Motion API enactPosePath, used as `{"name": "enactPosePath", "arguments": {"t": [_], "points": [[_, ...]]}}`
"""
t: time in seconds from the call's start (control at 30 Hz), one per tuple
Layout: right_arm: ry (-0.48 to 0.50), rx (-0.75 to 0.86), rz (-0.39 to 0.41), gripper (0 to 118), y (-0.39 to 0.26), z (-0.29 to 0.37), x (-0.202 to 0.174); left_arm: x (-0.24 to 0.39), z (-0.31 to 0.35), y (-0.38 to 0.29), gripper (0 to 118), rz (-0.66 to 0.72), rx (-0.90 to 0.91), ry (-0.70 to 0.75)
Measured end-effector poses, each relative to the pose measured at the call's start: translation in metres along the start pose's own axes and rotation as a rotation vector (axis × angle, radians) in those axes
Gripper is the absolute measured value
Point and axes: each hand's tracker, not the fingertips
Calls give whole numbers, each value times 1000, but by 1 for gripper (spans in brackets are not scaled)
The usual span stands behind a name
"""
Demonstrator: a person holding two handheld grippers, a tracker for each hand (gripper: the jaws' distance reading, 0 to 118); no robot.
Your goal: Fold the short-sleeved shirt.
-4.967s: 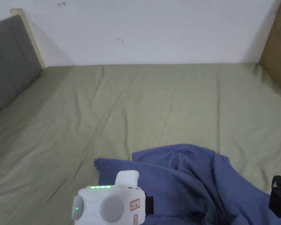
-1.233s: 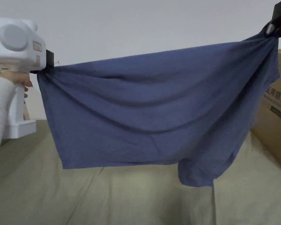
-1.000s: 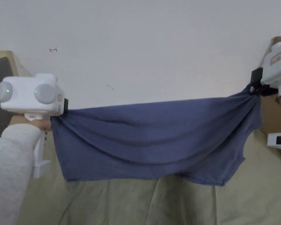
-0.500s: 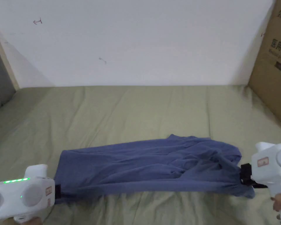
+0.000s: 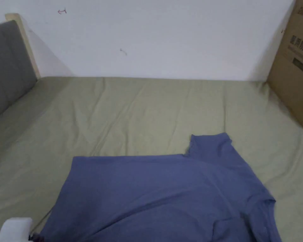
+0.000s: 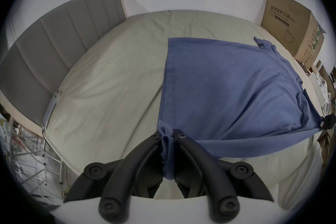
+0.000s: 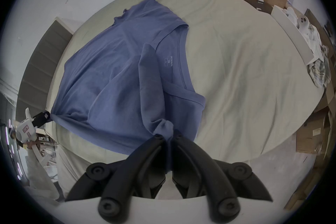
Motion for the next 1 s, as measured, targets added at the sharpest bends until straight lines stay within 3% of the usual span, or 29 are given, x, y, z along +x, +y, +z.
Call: {"name": "enactPosePath", "arguments": {"t": [0.03, 0.07, 0.1, 0.13, 0.2, 0.23, 0.33, 0.37, 0.4, 0.43, 0.47, 0.5, 0.6, 0.67, 0.8, 0.83, 0.9, 0.93, 1.0], "points": [[4, 6, 3, 7, -3, -1, 0, -2, -1, -5, 11, 15, -21, -19], [5, 12, -5, 22, -3, -1, 0, -4, -1, -8, 19, 50, -47, -34], [-25, 17, -29, 48, 0, 1, -2, -5, 0, -9, 36, 78, -64, -16], [-45, 18, -32, 77, 4, 3, -2, -5, 2, -8, 65, 98, -67, 8], [-46, 70, -22, 79, 17, 15, -6, -8, 9, 2, 102, 115, -59, -28], [-51, 103, 1, 79, 26, 21, -10, -7, 14, 8, 108, 125, -47, -52], [-78, 202, 76, 76, 52, 37, -25, 2, 27, 35, 105, 110, 19, -86], [-77, 238, 96, 65, 60, 39, -32, 9, 31, 45, 97, 98, 29, -89], [-74, 257, 120, 46, 68, 38, -39, 15, 31, 52, 79, 91, 47, -98], [-67, 255, 133, 15, 73, 35, -45, 20, 30, 58, 35, 81, 68, -106], [-60, 246, 121, 6, 80, 29, -50, 26, 23, 62, 4, 70, 77, -116], [-39, 242, 102, 5, 85, 19, -53, 32, 11, 66, 0, 70, 63, -111], [-19, 196, 84, 0, 95, -8, -65, 45, -13, 75, 0, 62, -11, -88], [-38, 185, 132, 0, 107, -26, -72, 45, -32, 88, 0, 55, 0, -101], [1, 174, 77, 0, 139, -49, -74, 29, -71, 153, 0, 109, -4, -157], [3, 187, 71, 0, 144, -52, -74, 27, -82, 170, 19, 129, -4, -157], [-1, 198, 85, 0, 153, -59, -78, 21, -116, 205, 71, 118, -28, -112], [-4, 201, 88, 0, 155, -62, -79, 19, -132, 216, 87, 117, -32, -94], [7, 186, 95, 0, 157, -71, -79, 16, -170, 236, 97, 138, -105, -24]]}}
